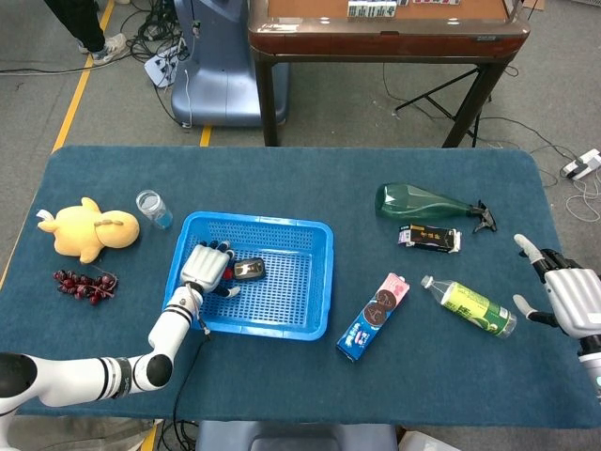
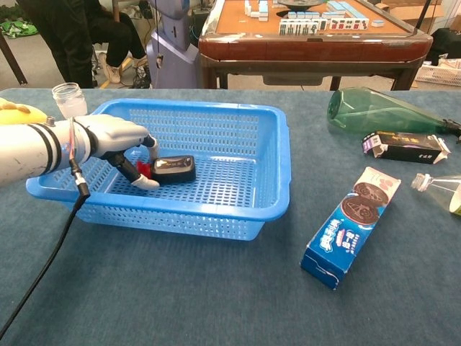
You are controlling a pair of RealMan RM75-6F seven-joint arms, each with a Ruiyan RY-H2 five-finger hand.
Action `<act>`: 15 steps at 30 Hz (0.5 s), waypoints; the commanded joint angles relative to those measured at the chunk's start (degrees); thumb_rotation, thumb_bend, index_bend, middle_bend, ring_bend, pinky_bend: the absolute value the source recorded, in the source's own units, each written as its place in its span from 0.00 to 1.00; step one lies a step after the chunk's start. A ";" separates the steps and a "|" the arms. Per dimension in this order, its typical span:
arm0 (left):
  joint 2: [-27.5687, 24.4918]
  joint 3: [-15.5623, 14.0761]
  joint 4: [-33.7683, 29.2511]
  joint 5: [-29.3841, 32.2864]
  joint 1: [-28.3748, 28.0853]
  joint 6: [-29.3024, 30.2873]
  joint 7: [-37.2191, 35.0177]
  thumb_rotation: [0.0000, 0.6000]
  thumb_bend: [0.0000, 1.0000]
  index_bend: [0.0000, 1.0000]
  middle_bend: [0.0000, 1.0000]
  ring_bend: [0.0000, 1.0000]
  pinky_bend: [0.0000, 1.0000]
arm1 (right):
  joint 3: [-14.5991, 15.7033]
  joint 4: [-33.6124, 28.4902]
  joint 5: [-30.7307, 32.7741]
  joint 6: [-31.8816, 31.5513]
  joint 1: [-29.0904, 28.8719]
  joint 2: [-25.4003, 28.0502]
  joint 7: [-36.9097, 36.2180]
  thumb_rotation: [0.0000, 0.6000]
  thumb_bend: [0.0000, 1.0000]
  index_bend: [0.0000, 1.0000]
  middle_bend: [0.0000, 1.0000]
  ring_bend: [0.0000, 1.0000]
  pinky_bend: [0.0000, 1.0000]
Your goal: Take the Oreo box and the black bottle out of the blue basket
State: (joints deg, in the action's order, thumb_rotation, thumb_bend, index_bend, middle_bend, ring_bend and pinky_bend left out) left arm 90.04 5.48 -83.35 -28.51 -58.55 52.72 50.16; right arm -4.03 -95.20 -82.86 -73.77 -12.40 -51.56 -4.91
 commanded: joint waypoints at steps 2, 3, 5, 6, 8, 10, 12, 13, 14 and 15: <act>-0.95 -0.10 -1.94 0.48 -0.57 0.69 0.37 0.49 0.23 0.35 0.15 0.15 0.21 | 0.00 0.02 -0.05 0.11 0.01 0.02 -0.37 1.00 0.28 0.07 0.25 0.21 0.36; -1.13 -0.29 -2.42 0.30 -0.61 0.81 0.34 0.49 0.23 0.36 0.15 0.15 0.21 | -0.02 0.04 -0.07 0.13 0.01 0.02 -0.47 1.00 0.28 0.07 0.25 0.21 0.36; -1.31 -0.55 -3.03 0.01 -0.63 0.83 0.15 0.49 0.23 0.36 0.15 0.15 0.21 | -0.03 0.06 -0.11 0.09 0.03 0.04 -0.59 1.00 0.28 0.07 0.25 0.21 0.36; -1.48 -0.68 -3.45 -0.07 -0.65 0.78 -0.02 0.49 0.23 0.36 0.15 0.15 0.21 | -0.05 0.07 -0.14 0.03 0.06 0.06 -0.62 1.00 0.27 0.07 0.25 0.21 0.36; -1.63 -0.70 -3.95 -0.40 -0.57 0.81 -0.63 0.49 0.23 0.36 0.15 0.15 0.21 | -0.06 0.06 -0.10 -0.05 0.15 0.14 -0.73 1.00 0.28 0.07 0.25 0.21 0.36; -1.73 -1.06 -4.11 -0.67 -0.56 0.49 -1.00 0.49 0.23 0.38 0.15 0.15 0.21 | -0.09 0.01 0.01 -0.12 0.26 0.26 -0.89 1.00 0.28 0.07 0.25 0.21 0.36; -1.70 -1.44 -4.08 -0.56 -0.73 0.36 -0.92 0.49 0.23 0.38 0.15 0.15 0.21 | -0.14 -0.03 0.12 -0.21 0.37 0.35 -1.07 1.00 0.28 0.07 0.25 0.21 0.36; -1.69 -1.64 -4.11 -0.58 -0.80 0.37 -0.81 0.49 0.23 0.39 0.15 0.15 0.21 | -0.15 -0.06 0.15 -0.24 0.41 0.38 -1.15 1.00 0.28 0.07 0.25 0.21 0.36; -1.76 -1.84 -4.28 -0.64 -0.88 0.29 -0.81 0.49 0.23 0.39 0.15 0.15 0.21 | -0.17 -0.09 0.16 -0.28 0.44 0.41 -1.24 1.00 0.28 0.07 0.25 0.21 0.36; -1.92 -1.95 -4.50 -0.61 -0.93 0.09 -0.91 0.49 0.23 0.39 0.15 0.15 0.21 | -0.18 -0.09 0.17 -0.27 0.45 0.40 -1.27 1.00 0.28 0.07 0.25 0.21 0.36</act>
State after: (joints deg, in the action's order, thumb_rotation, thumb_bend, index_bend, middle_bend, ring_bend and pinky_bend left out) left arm 88.24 3.64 -87.68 -29.12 -59.41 52.96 49.31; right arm -4.21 -95.29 -82.70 -74.03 -11.96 -51.16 -6.19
